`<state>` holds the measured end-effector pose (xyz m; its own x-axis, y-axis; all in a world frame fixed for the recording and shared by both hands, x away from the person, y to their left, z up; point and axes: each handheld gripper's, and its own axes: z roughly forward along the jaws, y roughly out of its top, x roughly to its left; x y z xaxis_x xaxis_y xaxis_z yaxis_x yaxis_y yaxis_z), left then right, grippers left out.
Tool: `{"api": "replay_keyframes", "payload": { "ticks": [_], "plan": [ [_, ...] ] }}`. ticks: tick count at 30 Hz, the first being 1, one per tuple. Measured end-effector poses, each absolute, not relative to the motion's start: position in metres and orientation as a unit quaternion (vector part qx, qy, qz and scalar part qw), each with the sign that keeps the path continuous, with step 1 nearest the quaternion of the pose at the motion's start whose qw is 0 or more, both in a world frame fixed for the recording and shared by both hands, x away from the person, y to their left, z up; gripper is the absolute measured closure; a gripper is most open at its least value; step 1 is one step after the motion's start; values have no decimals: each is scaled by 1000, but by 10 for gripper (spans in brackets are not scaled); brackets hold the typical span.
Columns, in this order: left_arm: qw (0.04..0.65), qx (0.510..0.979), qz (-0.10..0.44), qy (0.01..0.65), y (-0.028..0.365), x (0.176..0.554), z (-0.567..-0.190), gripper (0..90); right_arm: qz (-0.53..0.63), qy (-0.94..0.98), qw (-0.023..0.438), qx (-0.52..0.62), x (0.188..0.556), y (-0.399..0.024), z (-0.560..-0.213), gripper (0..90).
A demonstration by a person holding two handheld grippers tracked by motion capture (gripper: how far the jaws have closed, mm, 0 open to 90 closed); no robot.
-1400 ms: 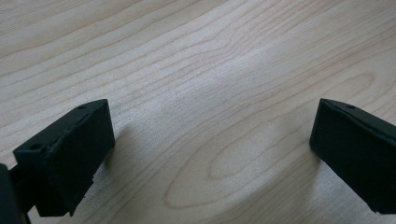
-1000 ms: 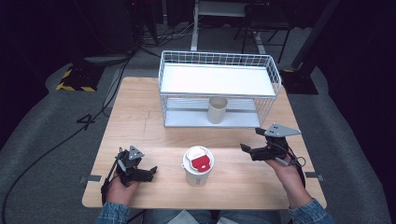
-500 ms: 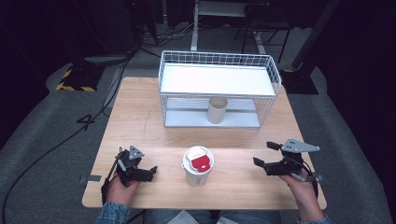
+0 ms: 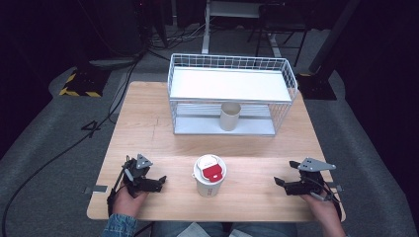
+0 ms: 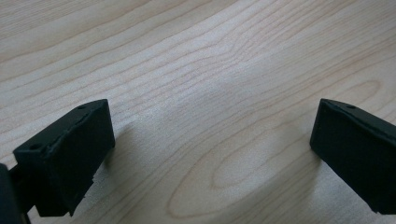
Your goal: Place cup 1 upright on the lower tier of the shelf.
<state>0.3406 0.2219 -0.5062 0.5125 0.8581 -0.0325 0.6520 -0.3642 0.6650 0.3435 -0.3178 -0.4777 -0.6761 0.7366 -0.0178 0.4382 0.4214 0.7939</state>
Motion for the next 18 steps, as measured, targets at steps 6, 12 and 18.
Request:
{"api": "replay_keyframes", "payload": {
  "ticks": [6,12,18],
  "plan": [
    [316,809,163,467,222,341,-506,4,385,823,187,373,346,-326,-488,95],
    [316,809,163,467,222,341,-506,4,373,826,186,380,349,-330,-494,95],
    [317,811,162,464,223,340,-506,4,348,831,188,391,354,-332,-500,96]
  ]
}}
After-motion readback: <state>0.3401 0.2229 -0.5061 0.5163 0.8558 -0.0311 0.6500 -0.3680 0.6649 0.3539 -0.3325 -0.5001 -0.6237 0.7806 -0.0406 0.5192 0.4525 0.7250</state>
